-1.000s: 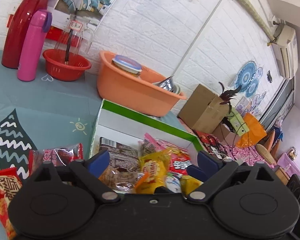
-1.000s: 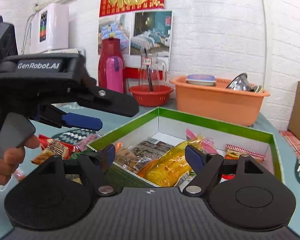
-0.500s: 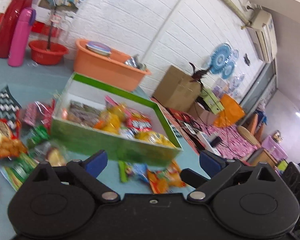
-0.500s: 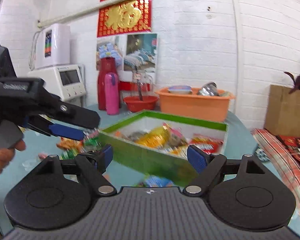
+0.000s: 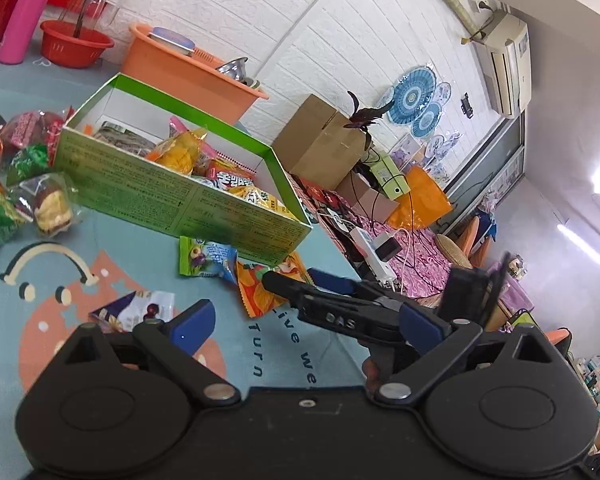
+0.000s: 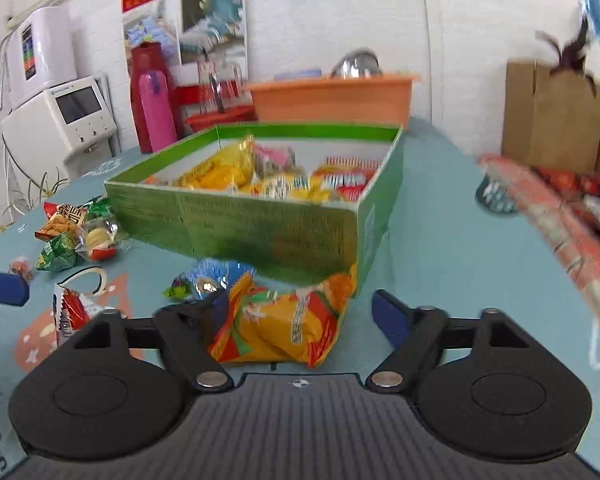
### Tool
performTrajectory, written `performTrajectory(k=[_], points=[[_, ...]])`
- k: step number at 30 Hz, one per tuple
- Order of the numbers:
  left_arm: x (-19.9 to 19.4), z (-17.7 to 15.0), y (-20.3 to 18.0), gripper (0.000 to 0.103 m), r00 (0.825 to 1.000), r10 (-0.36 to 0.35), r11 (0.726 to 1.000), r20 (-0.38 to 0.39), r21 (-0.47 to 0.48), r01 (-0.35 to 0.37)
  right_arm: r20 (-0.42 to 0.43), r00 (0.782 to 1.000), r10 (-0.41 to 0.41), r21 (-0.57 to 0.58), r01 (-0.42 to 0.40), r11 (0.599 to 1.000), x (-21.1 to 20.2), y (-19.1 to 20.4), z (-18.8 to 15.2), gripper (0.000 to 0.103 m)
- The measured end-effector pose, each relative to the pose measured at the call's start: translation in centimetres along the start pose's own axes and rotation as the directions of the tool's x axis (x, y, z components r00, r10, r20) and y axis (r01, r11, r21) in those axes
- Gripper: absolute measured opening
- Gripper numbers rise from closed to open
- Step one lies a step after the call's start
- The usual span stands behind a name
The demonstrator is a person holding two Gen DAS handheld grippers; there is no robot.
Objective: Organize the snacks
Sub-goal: 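Return to the table and grasp the orange printed chip bag, then carry the orange chip bag into the green box and release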
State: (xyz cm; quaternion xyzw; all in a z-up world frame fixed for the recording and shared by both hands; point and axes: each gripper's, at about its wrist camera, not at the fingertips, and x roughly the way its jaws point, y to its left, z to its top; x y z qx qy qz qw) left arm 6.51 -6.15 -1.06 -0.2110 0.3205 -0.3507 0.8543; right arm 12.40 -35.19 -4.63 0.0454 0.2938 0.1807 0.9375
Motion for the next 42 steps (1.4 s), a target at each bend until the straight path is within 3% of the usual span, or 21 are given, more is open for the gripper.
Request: performTrajectory(k=[2,6,10,12,16,22,26,29,30,33,35,39,41,42], points=[[0.0,-0.3,0.0,0.103,1.0,-0.003,1.0,-0.005,0.0,0.003,-0.024,0.998,0.057,0.012,-0.057,0.998,-0.3,0.2,-0.8,0.083],[0.9,-0.8,0.0,0.103,0.999,-0.018,1.0,-0.032,-0.01,0.018,-0.038,0.993,0.11,-0.107,-0.113,0.988,-2.7,2.6,-2.3,0.08],[2.3,-1.9,-0.3,0.103,0.995,-0.037,0.999,-0.089,-0.009,0.036,-0.051,0.988,0.146,-0.168,-0.153,0.974,-5.2,3.3,-4.3,0.088],[3.1,-2.4,-0.4,0.103,0.992,-0.037,0.999,-0.117,-0.009,0.036,-0.063,0.988,0.142,-0.185,-0.151,0.971,-6.1,3.2,-5.1,0.098],[4.9,-2.8,-0.2,0.103,0.988,-0.007,1.0,-0.153,-0.016,0.004,-0.055,0.992,0.113,-0.135,-0.12,0.984,-7.3,2.6,-5.9,0.103],[6.9,-2.0,0.0,0.103,0.991,0.042,0.999,-0.128,0.034,-0.038,-0.035,0.996,0.079,-0.073,-0.081,0.994,-8.0,2.7,-6.4,0.103],[9.3,-1.4,0.1,0.103,0.983,0.021,0.999,-0.182,0.041,-0.014,-0.014,0.996,0.089,-0.049,-0.09,0.995,-8.0,3.1,-6.5,0.103],[9.8,-2.0,0.1,0.068,0.972,-0.017,0.998,-0.235,0.058,0.031,-0.016,0.999,0.05,-0.034,-0.051,0.998,-7.7,2.8,-6.4,0.103],[9.6,-2.2,-0.1,0.066,0.966,-0.031,0.997,-0.255,0.061,0.048,-0.017,0.999,0.052,-0.028,-0.052,0.998,-7.7,2.6,-6.4,0.103],[9.3,-2.7,-0.1,0.067,0.963,-0.049,0.997,-0.264,0.052,0.065,-0.016,0.999,0.052,-0.022,-0.052,0.998,-7.8,2.6,-6.3,0.103],[9.4,-2.7,0.0,0.076,0.964,-0.053,0.997,-0.259,0.034,0.064,-0.01,0.999,0.046,-0.025,-0.046,0.999,-7.7,2.8,-6.4,0.103],[9.9,-2.5,-0.2,0.082,0.967,-0.049,0.997,-0.249,0.038,0.061,0.001,0.999,0.035,-0.026,-0.035,0.999,-7.7,3.0,-6.5,0.103],[10.4,-2.6,-0.8,0.079,0.972,-0.032,0.997,-0.233,0.066,0.049,0.01,1.0,0.025,-0.027,-0.025,0.999,-7.4,3.1,-6.5,0.093],[10.6,-2.6,-1.2,0.079,0.973,-0.02,0.995,-0.23,0.087,0.041,0.013,0.999,0.033,-0.023,-0.032,0.999,-7.4,3.2,-6.5,0.076]])
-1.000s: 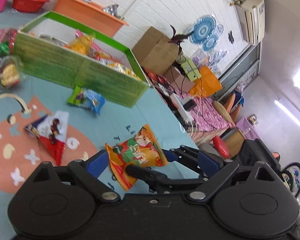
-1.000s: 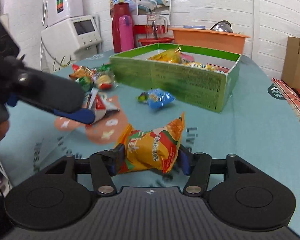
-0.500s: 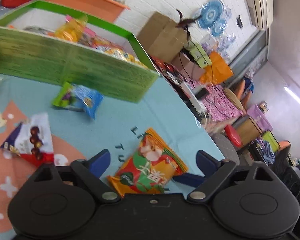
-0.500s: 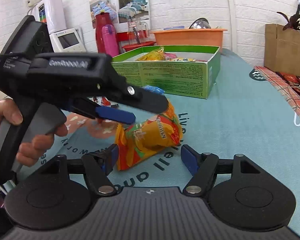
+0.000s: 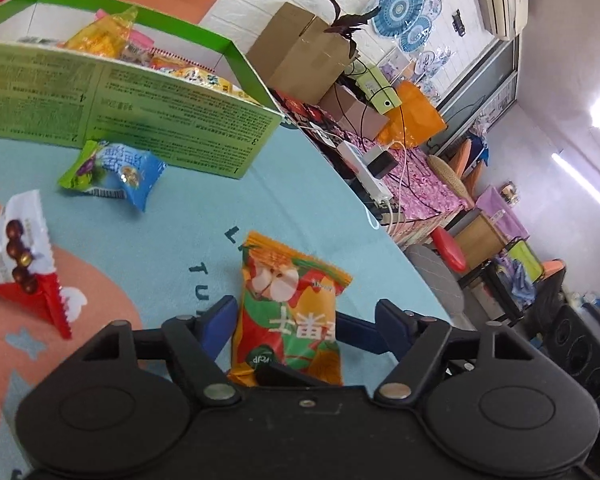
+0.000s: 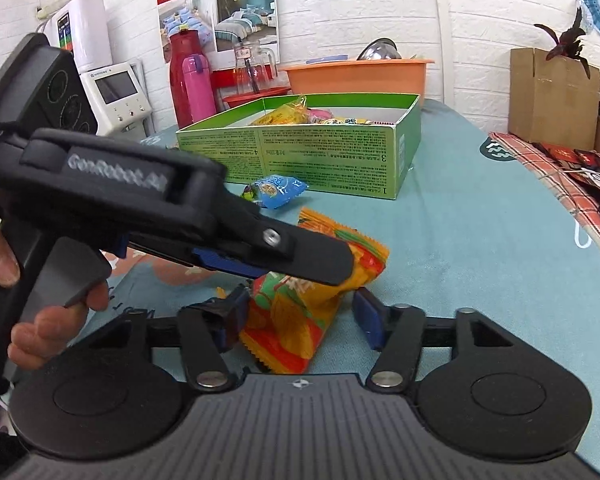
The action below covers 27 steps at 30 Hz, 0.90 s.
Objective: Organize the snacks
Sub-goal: 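Carry the orange chip bag into the green box and release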
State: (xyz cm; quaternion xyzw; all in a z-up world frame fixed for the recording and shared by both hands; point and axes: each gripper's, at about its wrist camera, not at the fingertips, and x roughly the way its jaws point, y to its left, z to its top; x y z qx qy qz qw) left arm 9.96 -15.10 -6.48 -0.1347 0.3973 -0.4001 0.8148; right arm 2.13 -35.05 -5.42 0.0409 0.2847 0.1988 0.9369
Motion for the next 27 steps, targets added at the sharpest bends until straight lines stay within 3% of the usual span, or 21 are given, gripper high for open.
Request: performTrajectory(k=[3,7,11,19,27], points=[[0.1,-0.1,-0.7,0.076,0.998,0.07,0.997,0.01,0.041,-0.07,0.002,1.0,-0.012,0.0,0.012,1.0,0.0,0.2,0.5,0.071],[-0.8,0.4,0.2,0.072,0.998,0.048,0.999,0.043,-0.028,-0.047,0.031,0.999,-0.011,-0.03,0.012,0.999,-0.3,0.4,1.4,0.068],[-2.2,1.6,-0.3,0.072,0.992,0.062,0.998,0.107,-0.013,-0.061,0.079,0.997,0.005,-0.066,0.001,0.998,-0.2,0.7,2.9,0.067],[-4.7,6.3,-0.6,0.071,0.974,0.073,0.997,0.216,0.023,-0.08,0.199,0.979,0.041,-0.153,-0.01,0.988,0.8,0.9,7.6,0.066],[-3.8,11.6,1.3,0.071,0.965,0.072,0.997,0.253,0.017,-0.079,0.266,0.963,0.039,-0.157,0.003,0.988,4.0,-0.2,11.6,0.067]])
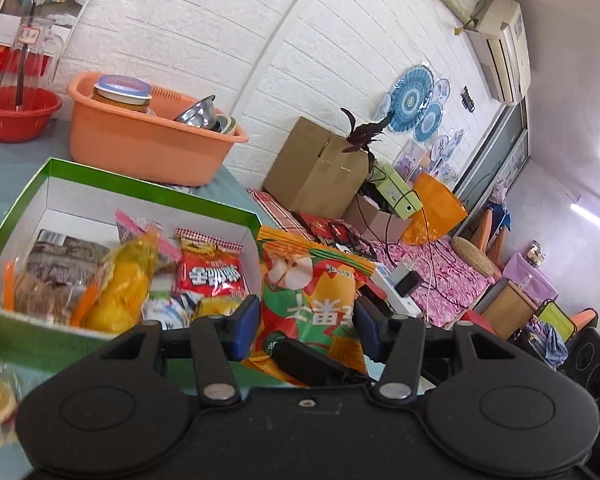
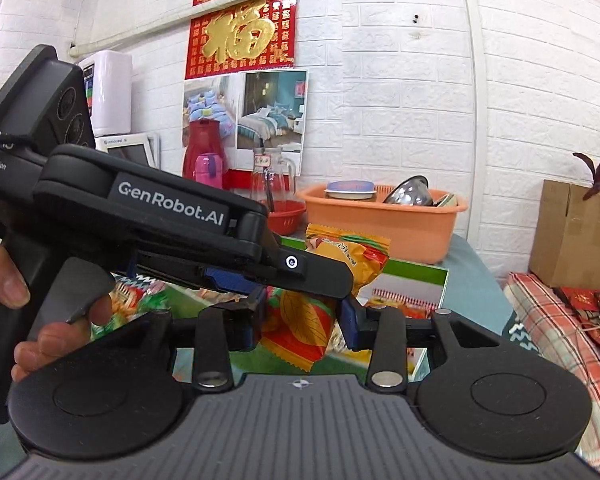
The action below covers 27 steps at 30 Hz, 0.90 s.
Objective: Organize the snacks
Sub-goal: 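Carry the orange chip bag into the green box and release, then grasp the green snack bag with the left gripper while the right grasps the red-white chocolate snack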
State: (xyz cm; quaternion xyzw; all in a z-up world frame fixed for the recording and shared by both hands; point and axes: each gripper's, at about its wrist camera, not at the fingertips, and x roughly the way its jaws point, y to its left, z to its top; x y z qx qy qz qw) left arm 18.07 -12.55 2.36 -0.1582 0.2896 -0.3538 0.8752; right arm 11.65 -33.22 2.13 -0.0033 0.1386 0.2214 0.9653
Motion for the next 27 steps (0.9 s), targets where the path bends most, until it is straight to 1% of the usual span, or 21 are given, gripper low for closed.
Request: performTrajectory(k=[4,9,11,12,13,14,15,16,18,21,24,27], points=[[2.0,1.2,1.4,0.071,1.0,-0.005,1.0,-0.015,-0.022,0.005,-0.004,1.0,-0.012,0.014,0.012,1.0,1.9,-1.1,0.1,0.067],[3.8,1.9,2.7,0.072,1.0,0.007,1.0,-0.029,-0.023,-0.007,-0.013,1.0,-0.017,0.047,0.018,0.999,3.9,-2.2,-0.2,0.066],[4.6,2.1,3.3,0.074,0.999,0.013,1.0,-0.039,-0.023,-0.014,-0.014,1.0,-0.024,0.052,0.025,0.998,4.7,-2.5,-0.6,0.067],[5.0,2.1,3.5,0.08,0.998,0.019,0.999,-0.054,-0.028,-0.021,-0.021,0.999,-0.036,0.047,0.037,0.998,5.3,-2.5,-0.8,0.069],[5.4,2.0,3.8,0.103,0.997,0.025,0.999,-0.073,-0.033,-0.027,-0.04,0.998,-0.056,0.038,0.057,0.998,5.8,-2.5,-1.1,0.073],[5.5,1.9,4.0,0.103,0.995,0.042,0.998,-0.086,-0.038,-0.046,-0.073,0.994,-0.08,0.026,0.082,0.996,6.4,-2.6,-1.5,0.093],[5.4,1.7,4.0,0.103,0.995,0.061,0.997,-0.085,-0.034,-0.064,-0.094,0.991,-0.099,0.02,0.101,0.995,6.7,-2.6,-1.8,0.103],[5.1,1.4,4.0,0.103,0.995,0.073,0.997,-0.075,-0.02,-0.075,-0.102,0.989,-0.11,0.014,0.112,0.994,6.7,-2.6,-2.1,0.103],[4.6,1.2,4.0,0.103,0.995,0.069,0.998,-0.071,-0.002,-0.069,-0.103,0.989,-0.104,0.01,0.106,0.994,6.4,-2.5,-2.6,0.103],[3.6,1.4,3.7,0.103,0.996,0.064,0.998,-0.069,-0.015,-0.066,-0.093,0.99,-0.104,0.011,0.105,0.994,5.6,-2.2,-2.3,0.103],[1.3,1.6,2.6,0.103,0.998,0.045,0.999,-0.032,-0.006,-0.045,-0.059,0.992,-0.113,-0.002,0.113,0.994,3.6,-1.5,-1.7,0.103],[-1.7,1.4,1.4,0.103,0.998,0.066,0.998,-0.006,0.001,-0.066,-0.03,0.994,-0.108,0.008,0.109,0.994,1.0,-0.7,-1.0,0.103]])
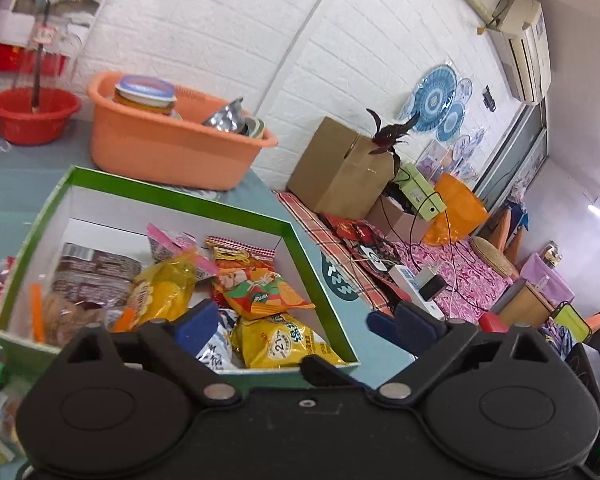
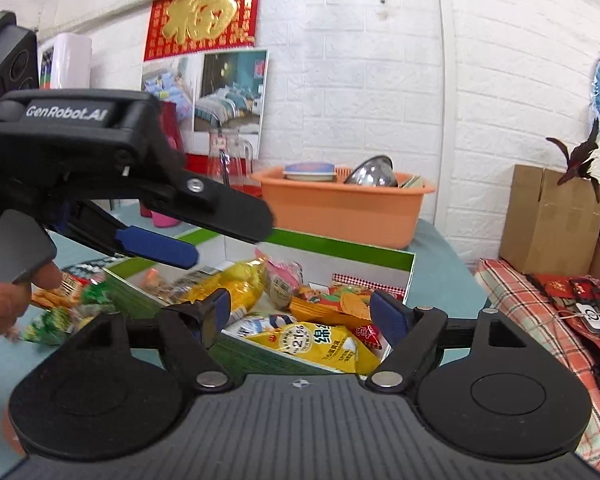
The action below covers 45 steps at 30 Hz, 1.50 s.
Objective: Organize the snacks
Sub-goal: 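Grasp the green snack bag with the left gripper while the right grasps the red-white chocolate snack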
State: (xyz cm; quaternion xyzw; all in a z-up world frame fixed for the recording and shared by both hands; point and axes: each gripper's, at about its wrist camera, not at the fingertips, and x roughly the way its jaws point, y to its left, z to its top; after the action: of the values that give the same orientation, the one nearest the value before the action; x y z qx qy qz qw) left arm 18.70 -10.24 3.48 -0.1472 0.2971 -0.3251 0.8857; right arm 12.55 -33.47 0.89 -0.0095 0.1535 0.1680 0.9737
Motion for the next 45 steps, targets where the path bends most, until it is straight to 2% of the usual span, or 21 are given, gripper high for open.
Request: performTrajectory(k=[6,9,15,19,24,27,30,34,38,40,45], points=[[-6.2,-2.5,-0.5,0.103,0.998,0.022,1.0,0.064,-0.022,-0.021,0.011,0.997,0.073,0.023,-0.074,0.997,-4.1,1.6,-0.4,0.103],[-8.5,-4.6,0.3,0.103,0.996,0.036,0.997,0.08,-0.069,-0.03,-0.005,0.994,0.111,0.028,-0.111,0.993,-5.0,2.6,-1.2,0.103],[-11.2,-8.8,2.5,0.103,0.996,0.075,0.987,0.048,-0.146,-0.067,-0.069,0.98,0.185,0.029,-0.184,0.983,-5.3,5.2,-2.9,0.103],[-12.8,-11.0,4.4,0.103,0.993,0.112,0.971,0.036,-0.216,-0.102,-0.122,0.964,0.237,0.044,-0.234,0.971,-4.7,6.9,-3.7,0.103],[-15.0,-11.3,6.4,0.103,0.979,0.197,0.955,0.06,-0.239,-0.177,-0.15,0.945,0.291,0.016,-0.292,0.956,-4.0,9.4,-3.9,0.103],[-15.9,-10.8,7.4,0.103,0.967,0.235,0.954,0.094,-0.211,-0.212,-0.146,0.936,0.321,0.009,-0.323,0.946,-3.7,10.6,-3.4,0.103],[-15.6,-9.8,8.8,0.103,0.958,0.275,0.95,0.086,-0.18,-0.256,-0.145,0.926,0.348,-0.015,-0.353,0.935,-3.4,11.8,-3.3,0.103],[-14.4,-8.5,10.3,0.103,0.957,0.279,0.952,0.075,-0.155,-0.265,-0.17,0.923,0.345,-0.033,-0.355,0.934,-2.8,12.6,-3.4,0.103],[-12.2,-7.9,11.1,0.103,0.947,0.319,0.945,0.049,-0.098,-0.313,-0.167,0.939,0.302,-0.029,-0.31,0.95,-2.5,12.2,-3.2,0.103],[-11.3,-7.9,11.7,0.103,0.947,0.32,0.944,0.03,-0.098,-0.316,-0.167,0.944,0.285,-0.02,-0.293,0.956,-2.5,11.7,-3.1,0.103],[-9.8,-8.1,12.5,0.103,0.936,0.352,0.932,0.004,-0.092,-0.35,-0.185,0.953,0.238,-0.006,-0.243,0.97,-1.8,10.9,-3.4,0.103]])
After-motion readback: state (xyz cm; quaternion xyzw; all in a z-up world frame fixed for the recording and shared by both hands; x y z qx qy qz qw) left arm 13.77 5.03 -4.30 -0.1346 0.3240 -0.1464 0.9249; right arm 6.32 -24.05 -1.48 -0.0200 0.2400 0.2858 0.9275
